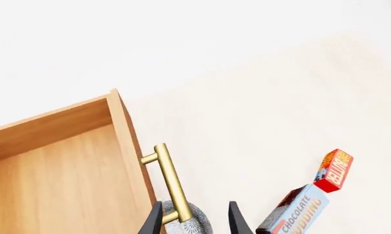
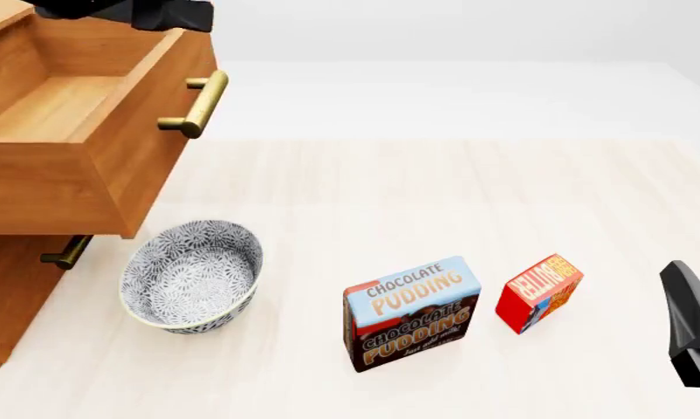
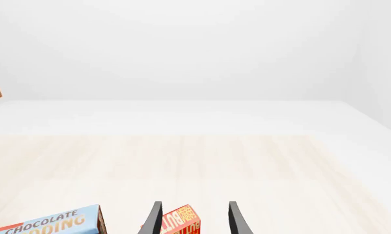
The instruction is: Put the butter at the back in the top drawer of the cabinet and close it.
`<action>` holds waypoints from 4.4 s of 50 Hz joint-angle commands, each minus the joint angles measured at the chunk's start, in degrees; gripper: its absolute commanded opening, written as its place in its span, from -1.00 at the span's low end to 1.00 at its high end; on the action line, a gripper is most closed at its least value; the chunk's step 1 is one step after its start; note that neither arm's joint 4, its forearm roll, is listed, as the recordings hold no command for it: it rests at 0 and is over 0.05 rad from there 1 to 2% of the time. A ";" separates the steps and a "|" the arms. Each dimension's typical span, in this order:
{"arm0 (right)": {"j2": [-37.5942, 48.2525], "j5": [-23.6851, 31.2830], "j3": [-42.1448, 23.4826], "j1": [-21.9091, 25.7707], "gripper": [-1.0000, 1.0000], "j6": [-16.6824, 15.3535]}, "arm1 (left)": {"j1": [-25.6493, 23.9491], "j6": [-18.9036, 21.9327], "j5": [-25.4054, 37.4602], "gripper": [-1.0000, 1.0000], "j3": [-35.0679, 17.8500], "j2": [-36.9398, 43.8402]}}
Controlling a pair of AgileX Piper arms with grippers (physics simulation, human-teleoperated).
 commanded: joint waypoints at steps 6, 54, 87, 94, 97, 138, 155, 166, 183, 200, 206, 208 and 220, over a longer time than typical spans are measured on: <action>0.00 0.00 0.00 0.00 1.00 0.00 | -3.23 2.52 1.40 1.00 -3.81 -1.74; 0.00 0.00 0.00 0.00 1.00 0.00 | -19.44 6.58 -6.31 1.00 -5.90 13.54; 0.00 0.00 0.00 0.00 1.00 0.00 | -27.18 5.99 -6.51 1.00 -17.07 31.18; 0.00 0.00 0.00 0.00 1.00 0.00 | -28.37 5.69 -6.26 1.00 -18.95 33.86; 0.00 0.00 0.00 0.00 1.00 0.00 | -28.73 5.49 -6.13 1.00 -19.72 35.07; 0.00 0.00 0.00 0.00 1.00 0.00 | -33.10 3.21 -3.04 1.00 -31.80 49.27; 0.00 0.00 0.00 0.00 1.00 0.00 | -33.75 1.74 -3.19 1.00 -32.83 52.83; 0.00 0.00 0.00 0.00 1.00 0.00 | -34.52 1.14 -2.69 1.00 -35.19 55.89; 0.00 0.00 0.00 0.00 1.00 0.00 | -35.16 0.05 -2.00 1.00 -37.38 59.11; 0.00 0.00 0.00 0.00 1.00 0.00 | -35.91 -0.70 -1.20 1.00 -39.30 61.34; 0.00 0.00 0.00 0.00 1.00 0.00 | -36.08 -0.85 -0.97 1.00 -39.72 61.75; 0.00 0.00 0.00 0.00 1.00 0.00 | -36.10 -0.93 -0.95 1.00 -39.83 61.98; 0.00 0.00 0.00 0.00 1.00 0.00 | -36.33 -1.36 -0.86 1.00 -40.43 63.09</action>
